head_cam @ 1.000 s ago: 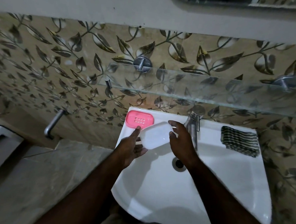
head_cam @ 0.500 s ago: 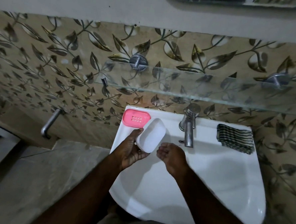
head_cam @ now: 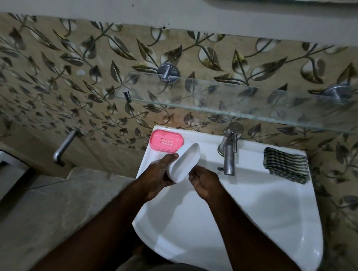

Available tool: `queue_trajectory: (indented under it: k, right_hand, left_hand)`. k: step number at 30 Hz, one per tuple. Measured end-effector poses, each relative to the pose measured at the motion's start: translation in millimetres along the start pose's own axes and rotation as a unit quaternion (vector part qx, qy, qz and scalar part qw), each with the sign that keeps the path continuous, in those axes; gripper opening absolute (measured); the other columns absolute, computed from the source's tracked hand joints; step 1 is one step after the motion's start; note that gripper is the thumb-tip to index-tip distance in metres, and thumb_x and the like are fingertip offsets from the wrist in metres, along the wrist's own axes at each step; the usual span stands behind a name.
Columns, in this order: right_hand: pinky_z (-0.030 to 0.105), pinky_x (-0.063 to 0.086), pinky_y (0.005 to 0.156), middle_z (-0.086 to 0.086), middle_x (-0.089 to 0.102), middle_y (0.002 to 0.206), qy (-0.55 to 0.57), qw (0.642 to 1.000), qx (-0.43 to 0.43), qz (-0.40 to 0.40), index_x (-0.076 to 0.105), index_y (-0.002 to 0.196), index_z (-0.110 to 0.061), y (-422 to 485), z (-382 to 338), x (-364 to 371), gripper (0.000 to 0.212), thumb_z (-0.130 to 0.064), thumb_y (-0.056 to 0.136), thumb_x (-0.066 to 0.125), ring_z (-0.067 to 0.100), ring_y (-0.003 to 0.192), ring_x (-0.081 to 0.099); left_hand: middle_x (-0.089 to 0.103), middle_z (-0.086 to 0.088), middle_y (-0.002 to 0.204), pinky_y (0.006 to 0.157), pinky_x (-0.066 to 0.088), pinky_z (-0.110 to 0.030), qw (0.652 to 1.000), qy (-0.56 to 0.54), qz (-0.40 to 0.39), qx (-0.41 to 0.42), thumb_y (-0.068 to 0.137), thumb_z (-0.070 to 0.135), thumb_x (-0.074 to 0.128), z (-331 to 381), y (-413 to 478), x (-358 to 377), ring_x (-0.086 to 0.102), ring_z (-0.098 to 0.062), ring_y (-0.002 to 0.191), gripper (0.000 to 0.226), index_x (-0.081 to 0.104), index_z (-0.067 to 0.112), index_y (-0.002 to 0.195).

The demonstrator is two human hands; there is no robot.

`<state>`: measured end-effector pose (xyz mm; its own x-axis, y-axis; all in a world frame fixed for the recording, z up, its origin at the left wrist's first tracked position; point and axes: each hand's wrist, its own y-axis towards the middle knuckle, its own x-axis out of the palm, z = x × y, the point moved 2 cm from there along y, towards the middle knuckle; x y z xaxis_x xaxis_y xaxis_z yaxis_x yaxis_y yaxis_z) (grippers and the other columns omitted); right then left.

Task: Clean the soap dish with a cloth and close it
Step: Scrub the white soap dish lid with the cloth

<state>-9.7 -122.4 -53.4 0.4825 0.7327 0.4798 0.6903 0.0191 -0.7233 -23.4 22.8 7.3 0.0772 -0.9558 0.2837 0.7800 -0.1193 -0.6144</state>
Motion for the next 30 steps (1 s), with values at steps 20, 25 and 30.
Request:
queue_trajectory:
  k: [20, 25, 30]
  right_hand:
    - [0.034, 0.056, 0.081, 0.027, 0.064, 0.098, -0.062, 0.997, -0.003, -0.034, 0.058, 0.106, 0.017, -0.4, -1.0, -10.9, 0.031, 0.024, 0.088, 0.034, 0.030, 0.087, 0.065]
    - [0.039, 0.054, 0.082, 0.022, 0.063, 0.092, 0.029, 0.999, 0.015, -0.044, 0.059, 0.099, 0.009, 0.6, -0.6, -5.1, 0.021, 0.011, 0.093, 0.039, 0.029, 0.083, 0.061]
    - [0.036, 0.057, 0.077, 0.024, 0.060, 0.087, 0.035, 0.998, 0.026, -0.042, 0.058, 0.097, 0.013, -2.0, -0.7, -4.9, 0.021, 0.018, 0.091, 0.038, 0.029, 0.075, 0.060]
  left_hand:
    - [0.065, -0.006, 0.095, 0.073, 0.052, -0.033, 0.995, 0.103, -0.003, -0.003, 0.087, 0.037, 0.063, 6.3, -9.9, -9.2, 0.060, -0.019, 0.084, 0.024, 0.068, 0.018, 0.100]
    - [0.067, -0.002, 0.089, 0.075, 0.048, -0.031, 0.980, 0.190, -0.024, 0.058, 0.075, 0.037, 0.072, 13.9, -11.4, 3.9, 0.060, -0.016, 0.083, 0.034, 0.072, 0.011, 0.096]
    - [0.063, 0.009, 0.068, 0.067, 0.043, -0.026, 0.969, 0.226, -0.007, 0.104, 0.076, 0.032, 0.078, 23.3, -9.9, 4.5, 0.055, -0.010, 0.068, 0.013, 0.069, 0.022, 0.073]
